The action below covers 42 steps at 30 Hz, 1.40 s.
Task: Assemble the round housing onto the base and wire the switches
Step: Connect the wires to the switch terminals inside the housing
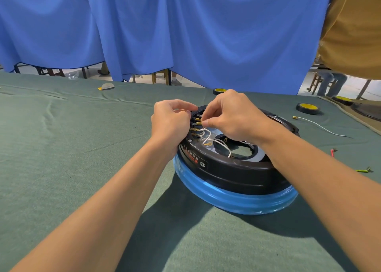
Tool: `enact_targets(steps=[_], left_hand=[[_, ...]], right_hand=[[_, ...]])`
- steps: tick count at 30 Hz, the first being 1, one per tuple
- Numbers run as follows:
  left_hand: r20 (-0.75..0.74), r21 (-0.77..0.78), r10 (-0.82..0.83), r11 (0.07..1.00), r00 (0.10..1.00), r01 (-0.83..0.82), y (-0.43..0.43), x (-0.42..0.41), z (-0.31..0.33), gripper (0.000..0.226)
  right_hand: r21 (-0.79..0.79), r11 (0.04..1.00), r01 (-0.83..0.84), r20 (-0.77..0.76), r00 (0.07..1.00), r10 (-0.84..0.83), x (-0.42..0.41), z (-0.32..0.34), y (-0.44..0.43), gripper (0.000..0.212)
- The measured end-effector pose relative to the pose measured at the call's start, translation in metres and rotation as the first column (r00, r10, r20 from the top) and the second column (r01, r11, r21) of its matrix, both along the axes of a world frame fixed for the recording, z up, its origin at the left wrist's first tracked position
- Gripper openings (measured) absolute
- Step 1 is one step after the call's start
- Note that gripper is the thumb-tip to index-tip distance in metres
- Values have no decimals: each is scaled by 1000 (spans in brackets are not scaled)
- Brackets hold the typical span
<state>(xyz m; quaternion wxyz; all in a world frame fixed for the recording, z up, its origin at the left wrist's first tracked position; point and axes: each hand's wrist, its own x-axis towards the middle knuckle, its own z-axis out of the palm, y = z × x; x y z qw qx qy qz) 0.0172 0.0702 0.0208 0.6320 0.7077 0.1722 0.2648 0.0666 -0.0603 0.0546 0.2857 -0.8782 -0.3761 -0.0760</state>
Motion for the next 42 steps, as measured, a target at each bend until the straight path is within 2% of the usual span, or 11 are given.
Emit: enact_targets(steps=[25,37,42], left_hand=[[5,9,6,1000,1000,-6,0,2,0,34],[12,-15,3,1000,1000,-3,-1,0,-1,35],[12,-22,11,1000,1000,-11,-1,1,-1,35]], right_hand=[[-49,999,-20,123,992,26,-10,-3,9,4],[-47,999,-22,73,997,26,-8,0,4,4],[-51,999,-19,104,994,25,-7,-1,5,5]])
